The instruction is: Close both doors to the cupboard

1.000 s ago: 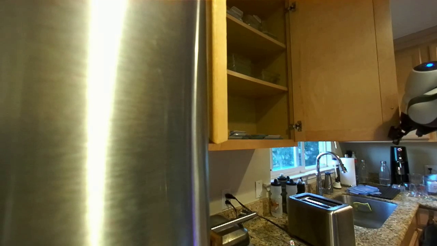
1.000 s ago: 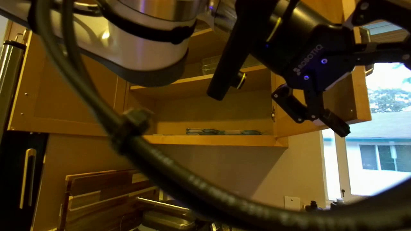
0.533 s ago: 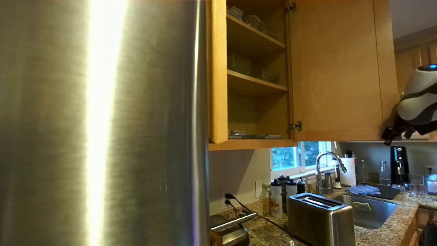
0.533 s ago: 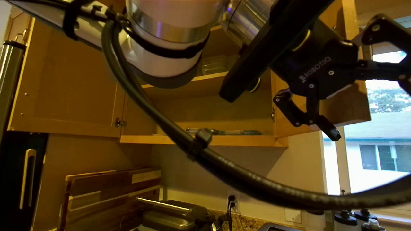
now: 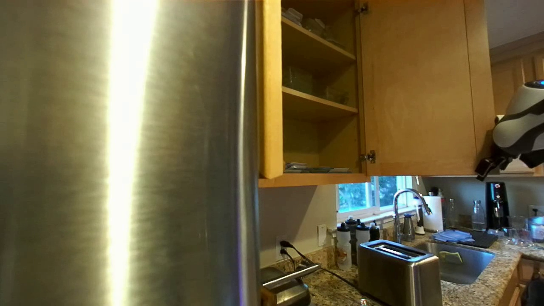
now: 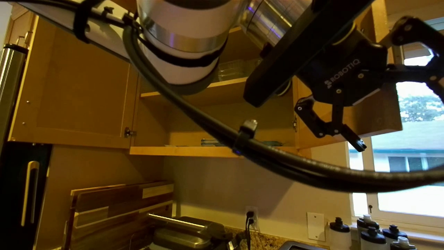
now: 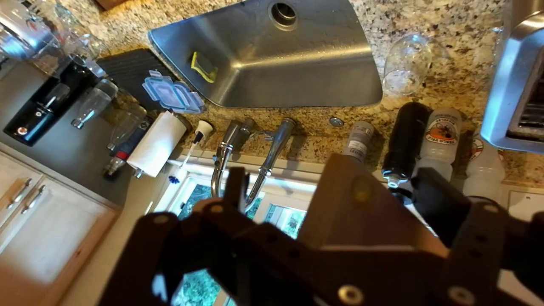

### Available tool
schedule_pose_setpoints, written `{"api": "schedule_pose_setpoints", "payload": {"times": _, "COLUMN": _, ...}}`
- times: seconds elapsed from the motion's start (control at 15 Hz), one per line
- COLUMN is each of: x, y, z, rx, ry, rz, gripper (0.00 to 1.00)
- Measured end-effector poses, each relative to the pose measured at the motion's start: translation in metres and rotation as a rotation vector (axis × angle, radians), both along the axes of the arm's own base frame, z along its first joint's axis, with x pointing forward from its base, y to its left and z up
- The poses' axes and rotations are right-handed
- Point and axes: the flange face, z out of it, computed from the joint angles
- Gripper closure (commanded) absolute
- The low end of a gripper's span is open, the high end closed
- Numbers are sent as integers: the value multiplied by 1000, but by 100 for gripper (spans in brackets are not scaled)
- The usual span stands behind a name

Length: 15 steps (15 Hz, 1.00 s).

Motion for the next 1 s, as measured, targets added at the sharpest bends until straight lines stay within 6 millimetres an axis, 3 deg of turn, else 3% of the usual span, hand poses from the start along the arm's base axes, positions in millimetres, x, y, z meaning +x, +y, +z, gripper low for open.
{"api": "schedule_pose_setpoints", "payload": {"times": 0.4, "x": -9, "y": 15, "z": -1, "rx": -66, "ry": 22, "rz": 95, "gripper": 0}}
{"api": "schedule_pose_setpoints", "payload": {"times": 1.0, "x": -28, "y": 58, "z": -3, "rx": -114, "ry": -20, "rz": 215, "gripper": 0}}
